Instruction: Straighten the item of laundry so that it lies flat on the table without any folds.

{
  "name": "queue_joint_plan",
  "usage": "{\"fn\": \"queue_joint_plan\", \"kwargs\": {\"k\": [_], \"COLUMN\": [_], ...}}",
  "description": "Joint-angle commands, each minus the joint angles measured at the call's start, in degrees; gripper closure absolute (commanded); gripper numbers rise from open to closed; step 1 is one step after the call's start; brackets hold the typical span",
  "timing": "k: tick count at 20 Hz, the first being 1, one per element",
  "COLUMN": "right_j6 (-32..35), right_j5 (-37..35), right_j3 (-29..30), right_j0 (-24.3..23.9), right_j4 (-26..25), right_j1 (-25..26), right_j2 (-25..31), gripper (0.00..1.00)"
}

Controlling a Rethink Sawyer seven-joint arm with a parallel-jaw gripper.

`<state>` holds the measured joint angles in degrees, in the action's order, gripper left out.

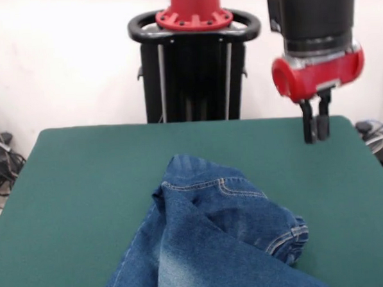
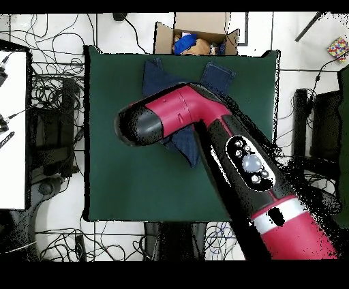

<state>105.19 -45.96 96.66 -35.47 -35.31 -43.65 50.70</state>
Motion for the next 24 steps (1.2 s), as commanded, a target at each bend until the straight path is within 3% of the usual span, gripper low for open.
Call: {"fn": "queue_joint_plan", "kwargs": {"k": [1, 8, 16, 17, 24], "right_j6": [9.43, 8.79, 7.63, 7.34, 9.31], "right_j5": [-1.6, 2.24, 0.31, 0.57, -2.46], "right_j3": [-7.84, -10.01, -14.87, -15.37, -17.18], "right_j0": [2.56, 3.66, 5.54, 5.9, 8.36], "right_j4": [1.42, 1.2, 1.53, 1.7, 2.27], "right_j1": [7.06, 11.44, 13.53, 13.48, 12.81], "right_j2": [-9.93, -12.11, -14.13, -14.62, -17.49], "gripper": [1.0, 1.0, 1.0, 0.0, 0.0]}}
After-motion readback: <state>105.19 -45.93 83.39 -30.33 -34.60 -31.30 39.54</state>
